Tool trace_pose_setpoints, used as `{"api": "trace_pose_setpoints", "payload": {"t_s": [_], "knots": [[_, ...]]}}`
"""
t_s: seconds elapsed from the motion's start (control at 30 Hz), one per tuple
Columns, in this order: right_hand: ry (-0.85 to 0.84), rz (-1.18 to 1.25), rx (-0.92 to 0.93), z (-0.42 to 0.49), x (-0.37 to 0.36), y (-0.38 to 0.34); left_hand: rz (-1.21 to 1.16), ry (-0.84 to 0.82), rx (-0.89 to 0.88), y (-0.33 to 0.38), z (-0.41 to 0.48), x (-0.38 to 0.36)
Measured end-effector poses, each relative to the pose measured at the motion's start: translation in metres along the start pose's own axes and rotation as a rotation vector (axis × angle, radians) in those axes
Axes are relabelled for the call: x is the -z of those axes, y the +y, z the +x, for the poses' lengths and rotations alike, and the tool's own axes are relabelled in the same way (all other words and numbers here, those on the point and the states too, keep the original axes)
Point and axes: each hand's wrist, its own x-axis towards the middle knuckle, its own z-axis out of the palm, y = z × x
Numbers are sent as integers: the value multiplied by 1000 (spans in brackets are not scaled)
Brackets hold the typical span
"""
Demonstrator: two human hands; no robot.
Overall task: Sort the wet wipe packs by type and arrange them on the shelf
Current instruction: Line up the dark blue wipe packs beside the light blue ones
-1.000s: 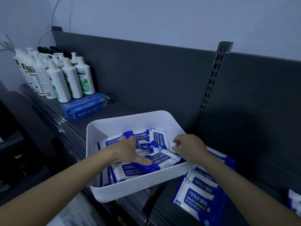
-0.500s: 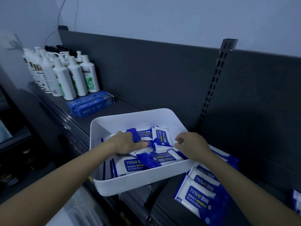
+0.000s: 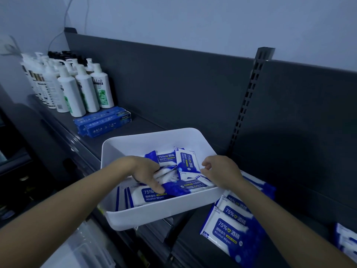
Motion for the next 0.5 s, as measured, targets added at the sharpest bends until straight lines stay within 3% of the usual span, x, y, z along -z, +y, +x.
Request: {"api": "trace_pose_setpoints", "payload": {"t_s": [0.07, 0.23, 0.4, 0.5], "knots": [[2, -8, 2, 0, 0, 0, -7, 27, -51, -6, -1, -5], [-6, -9, -13, -1, 1, -1, 160, 391, -279, 2, 10, -16], [-14, 37, -30, -3, 1, -1, 379, 440, -301, 2, 6, -18], [30, 125, -41, -6, 1, 0, 248, 605, -248, -10, 4, -14]]}}
